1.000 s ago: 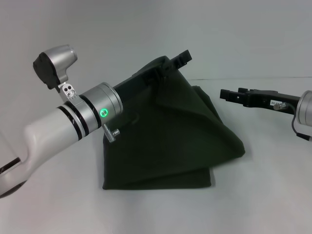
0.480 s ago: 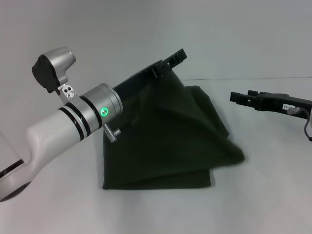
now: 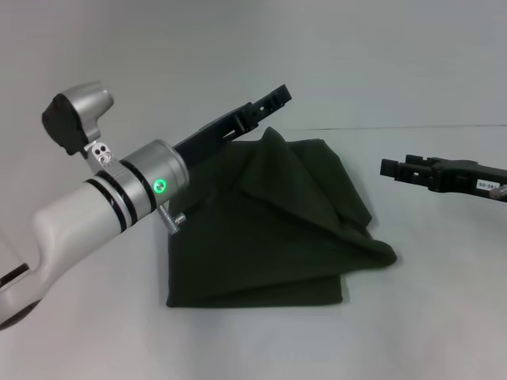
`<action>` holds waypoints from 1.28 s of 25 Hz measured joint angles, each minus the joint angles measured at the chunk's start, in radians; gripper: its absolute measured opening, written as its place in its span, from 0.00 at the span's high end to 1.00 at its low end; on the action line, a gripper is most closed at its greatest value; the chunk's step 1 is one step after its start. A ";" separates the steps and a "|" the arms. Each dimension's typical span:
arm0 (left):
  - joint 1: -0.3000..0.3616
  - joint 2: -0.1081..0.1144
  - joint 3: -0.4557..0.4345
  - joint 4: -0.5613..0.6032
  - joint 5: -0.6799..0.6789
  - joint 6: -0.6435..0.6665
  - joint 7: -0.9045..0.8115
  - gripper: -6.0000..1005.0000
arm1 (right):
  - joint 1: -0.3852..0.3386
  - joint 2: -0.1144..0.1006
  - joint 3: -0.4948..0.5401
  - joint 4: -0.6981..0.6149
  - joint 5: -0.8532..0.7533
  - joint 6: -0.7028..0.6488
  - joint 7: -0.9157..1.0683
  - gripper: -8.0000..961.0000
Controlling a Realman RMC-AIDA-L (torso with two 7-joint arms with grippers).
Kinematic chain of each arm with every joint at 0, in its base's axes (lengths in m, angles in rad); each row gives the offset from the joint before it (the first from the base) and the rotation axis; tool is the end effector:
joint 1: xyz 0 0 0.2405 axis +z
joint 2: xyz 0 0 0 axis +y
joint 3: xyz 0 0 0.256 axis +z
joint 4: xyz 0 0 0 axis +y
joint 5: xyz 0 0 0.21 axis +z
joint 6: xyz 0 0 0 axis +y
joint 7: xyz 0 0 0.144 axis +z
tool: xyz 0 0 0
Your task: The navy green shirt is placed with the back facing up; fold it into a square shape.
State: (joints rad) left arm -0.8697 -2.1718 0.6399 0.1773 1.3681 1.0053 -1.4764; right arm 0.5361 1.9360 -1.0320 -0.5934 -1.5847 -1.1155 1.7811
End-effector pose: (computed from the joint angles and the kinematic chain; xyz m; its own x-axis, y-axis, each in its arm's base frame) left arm -0.1731 0.4223 -0.0709 0.1652 0.5014 0.8493 0.8696 -0.4803 0.1144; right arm 0.2779 0.3934 0.0366 0.5312 -0.5529 -0.6420 -0.8126 -0.5470 -0.2013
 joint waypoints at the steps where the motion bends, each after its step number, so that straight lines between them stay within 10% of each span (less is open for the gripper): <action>1: 0.008 0.000 0.001 0.004 0.001 0.008 0.000 0.13 | -0.002 -0.003 0.002 0.000 -0.002 -0.011 0.000 0.22; 9: 0.185 0.006 0.070 0.142 0.016 0.235 -0.003 0.13 | 0.044 -0.001 0.006 -0.002 -0.143 -0.054 0.027 0.22; 16: 0.349 0.005 0.130 0.286 0.115 0.430 0.018 0.13 | 0.106 0.042 -0.002 -0.034 -0.283 -0.076 0.027 0.23; 23: 0.401 0.003 0.124 0.293 0.268 0.503 0.129 0.13 | 0.143 0.137 -0.004 -0.189 -0.495 -0.077 0.043 0.26; 32: 0.428 -0.001 0.109 0.288 0.327 0.529 0.153 0.13 | 0.195 0.153 -0.089 -0.211 -0.627 0.031 0.119 0.28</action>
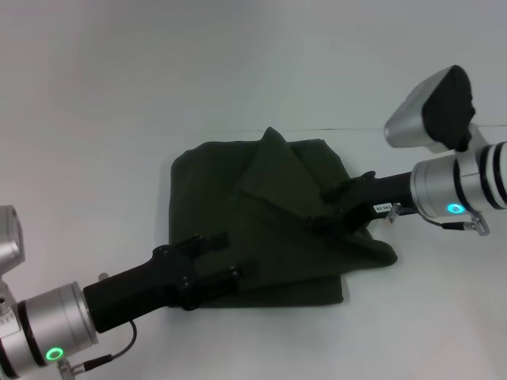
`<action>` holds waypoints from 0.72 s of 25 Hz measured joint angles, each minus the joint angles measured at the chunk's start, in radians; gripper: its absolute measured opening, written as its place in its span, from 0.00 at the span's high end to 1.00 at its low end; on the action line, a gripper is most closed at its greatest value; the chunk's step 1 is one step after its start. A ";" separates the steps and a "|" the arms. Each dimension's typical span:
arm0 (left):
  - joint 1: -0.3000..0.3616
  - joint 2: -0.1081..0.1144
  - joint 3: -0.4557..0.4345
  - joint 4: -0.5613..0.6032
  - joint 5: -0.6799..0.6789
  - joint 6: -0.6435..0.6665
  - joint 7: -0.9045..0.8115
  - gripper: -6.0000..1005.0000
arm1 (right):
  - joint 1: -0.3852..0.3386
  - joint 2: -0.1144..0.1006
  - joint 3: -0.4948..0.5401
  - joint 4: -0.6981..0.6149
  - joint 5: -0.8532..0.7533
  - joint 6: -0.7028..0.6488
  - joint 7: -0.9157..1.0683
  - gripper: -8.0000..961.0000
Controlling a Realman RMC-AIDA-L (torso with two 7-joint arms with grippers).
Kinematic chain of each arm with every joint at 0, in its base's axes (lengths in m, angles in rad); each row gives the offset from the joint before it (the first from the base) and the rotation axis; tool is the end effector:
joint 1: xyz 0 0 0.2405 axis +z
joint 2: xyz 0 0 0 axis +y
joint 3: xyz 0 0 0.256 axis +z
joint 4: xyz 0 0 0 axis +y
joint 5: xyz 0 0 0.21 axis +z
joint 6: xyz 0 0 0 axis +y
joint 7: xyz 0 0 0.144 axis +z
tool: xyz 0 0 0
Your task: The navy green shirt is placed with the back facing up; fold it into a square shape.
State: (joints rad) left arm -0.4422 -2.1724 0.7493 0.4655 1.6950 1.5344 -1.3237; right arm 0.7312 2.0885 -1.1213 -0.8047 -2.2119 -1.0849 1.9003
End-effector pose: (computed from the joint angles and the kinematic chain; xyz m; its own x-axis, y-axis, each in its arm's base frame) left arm -0.2522 0.2959 -0.0493 0.5073 0.4288 0.7475 0.6201 -0.7840 0.0288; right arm 0.1971 0.4142 -0.0328 0.8946 -0.4185 -0.1564 -0.4459 -0.8140 -0.3723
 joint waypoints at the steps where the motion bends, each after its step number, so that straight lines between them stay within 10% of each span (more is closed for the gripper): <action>1: 0.003 0.000 -0.007 -0.005 -0.001 0.000 0.007 0.13 | 0.002 0.001 -0.017 0.000 -0.008 0.017 0.005 0.28; 18: 0.009 -0.001 -0.040 -0.022 -0.008 -0.001 0.041 0.13 | 0.001 0.008 -0.343 0.013 -0.020 0.304 0.120 0.32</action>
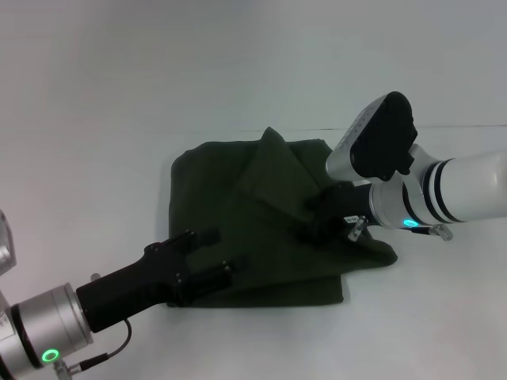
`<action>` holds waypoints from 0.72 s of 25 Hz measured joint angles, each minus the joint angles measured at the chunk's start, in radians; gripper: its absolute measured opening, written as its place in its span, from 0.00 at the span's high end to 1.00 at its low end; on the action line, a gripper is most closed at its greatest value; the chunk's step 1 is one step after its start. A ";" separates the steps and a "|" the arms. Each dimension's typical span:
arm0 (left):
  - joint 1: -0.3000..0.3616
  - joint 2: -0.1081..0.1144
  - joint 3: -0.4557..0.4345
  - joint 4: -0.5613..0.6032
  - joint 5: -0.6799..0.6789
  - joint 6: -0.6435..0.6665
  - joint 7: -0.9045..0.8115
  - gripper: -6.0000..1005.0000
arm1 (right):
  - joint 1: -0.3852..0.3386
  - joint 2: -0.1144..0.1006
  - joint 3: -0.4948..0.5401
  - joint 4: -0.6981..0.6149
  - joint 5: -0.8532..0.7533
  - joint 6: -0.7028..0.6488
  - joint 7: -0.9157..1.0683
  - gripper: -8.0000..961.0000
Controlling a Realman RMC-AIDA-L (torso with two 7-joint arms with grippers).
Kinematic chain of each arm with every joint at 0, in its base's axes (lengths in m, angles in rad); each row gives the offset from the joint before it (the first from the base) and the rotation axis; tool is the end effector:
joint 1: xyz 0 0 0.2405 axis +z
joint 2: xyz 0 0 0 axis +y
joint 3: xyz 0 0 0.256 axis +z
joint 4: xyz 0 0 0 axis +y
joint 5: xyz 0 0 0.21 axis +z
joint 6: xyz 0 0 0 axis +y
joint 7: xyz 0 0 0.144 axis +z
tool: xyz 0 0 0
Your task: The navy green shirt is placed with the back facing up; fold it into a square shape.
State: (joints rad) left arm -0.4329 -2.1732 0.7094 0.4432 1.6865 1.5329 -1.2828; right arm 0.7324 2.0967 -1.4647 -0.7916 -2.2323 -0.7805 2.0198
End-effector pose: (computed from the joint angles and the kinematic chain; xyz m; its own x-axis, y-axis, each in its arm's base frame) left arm -0.2581 0.2943 -0.0472 0.4899 0.4043 0.7724 0.6361 -0.7716 0.0005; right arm 0.1873 0.4185 -0.0728 0.9425 -0.3333 -0.0250 -0.3000 -0.8107 -0.5028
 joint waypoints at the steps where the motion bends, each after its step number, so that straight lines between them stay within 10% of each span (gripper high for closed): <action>1: 0.000 0.000 -0.003 0.000 -0.001 0.000 0.000 0.13 | 0.000 0.000 -0.001 0.000 0.000 0.007 0.001 0.34; 10: 0.000 0.001 -0.025 -0.004 0.002 -0.004 0.013 0.13 | 0.004 0.001 -0.003 0.000 -0.027 0.037 0.008 0.51; 12: 0.000 0.001 -0.025 -0.005 0.002 -0.005 0.014 0.13 | 0.005 0.001 -0.005 0.000 -0.027 0.042 0.008 0.77; 18: 0.000 0.001 -0.024 -0.005 0.002 -0.007 0.017 0.13 | 0.005 0.002 -0.006 0.000 -0.024 0.059 0.009 0.96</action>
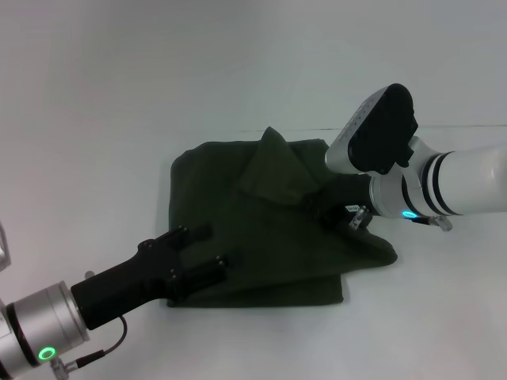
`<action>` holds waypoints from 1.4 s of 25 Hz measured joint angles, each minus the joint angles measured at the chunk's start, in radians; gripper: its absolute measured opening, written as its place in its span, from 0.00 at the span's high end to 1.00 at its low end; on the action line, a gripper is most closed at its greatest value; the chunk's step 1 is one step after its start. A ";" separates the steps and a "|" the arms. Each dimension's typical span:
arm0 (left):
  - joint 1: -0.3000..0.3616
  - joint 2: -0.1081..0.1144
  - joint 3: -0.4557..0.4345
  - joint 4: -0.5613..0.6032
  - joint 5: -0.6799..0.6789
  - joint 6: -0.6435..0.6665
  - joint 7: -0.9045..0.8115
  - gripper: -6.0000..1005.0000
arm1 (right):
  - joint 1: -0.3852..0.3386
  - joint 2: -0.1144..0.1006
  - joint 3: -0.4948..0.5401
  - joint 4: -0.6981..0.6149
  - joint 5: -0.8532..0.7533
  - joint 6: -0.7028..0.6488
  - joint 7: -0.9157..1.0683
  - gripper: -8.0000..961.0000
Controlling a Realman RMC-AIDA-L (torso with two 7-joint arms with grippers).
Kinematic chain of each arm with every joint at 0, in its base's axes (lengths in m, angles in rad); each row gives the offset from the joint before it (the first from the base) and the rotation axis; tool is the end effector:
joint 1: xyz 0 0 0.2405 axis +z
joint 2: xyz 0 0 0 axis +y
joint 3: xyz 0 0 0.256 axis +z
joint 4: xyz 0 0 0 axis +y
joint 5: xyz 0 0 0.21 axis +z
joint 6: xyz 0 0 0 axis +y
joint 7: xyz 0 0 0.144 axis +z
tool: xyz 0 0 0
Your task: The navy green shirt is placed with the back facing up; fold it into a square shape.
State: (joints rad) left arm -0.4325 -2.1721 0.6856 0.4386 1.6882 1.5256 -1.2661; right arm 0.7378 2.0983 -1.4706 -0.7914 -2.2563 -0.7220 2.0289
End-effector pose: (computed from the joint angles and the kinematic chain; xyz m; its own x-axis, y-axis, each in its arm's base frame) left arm -0.2611 0.2958 -0.0449 0.4888 0.3894 0.7806 0.6443 -0.7644 -0.0221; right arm 0.1855 0.4259 -0.0699 0.9493 -0.3134 -0.0261 -0.2753 -0.7881 -0.5505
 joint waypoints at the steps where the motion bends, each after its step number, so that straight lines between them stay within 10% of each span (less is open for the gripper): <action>1: 0.000 0.000 0.000 0.000 0.000 0.000 0.002 0.13 | 0.000 0.000 0.004 0.000 0.002 0.000 0.001 0.96; 35: 0.000 0.002 -0.001 -0.003 -0.001 0.001 0.011 0.13 | -0.049 -0.006 0.318 0.056 0.135 0.113 0.108 0.86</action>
State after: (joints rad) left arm -0.4325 -2.1705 0.6842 0.4357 1.6872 1.5265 -1.2547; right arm 0.6885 2.0919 -1.1529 -0.7358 -2.1211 -0.6092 2.1367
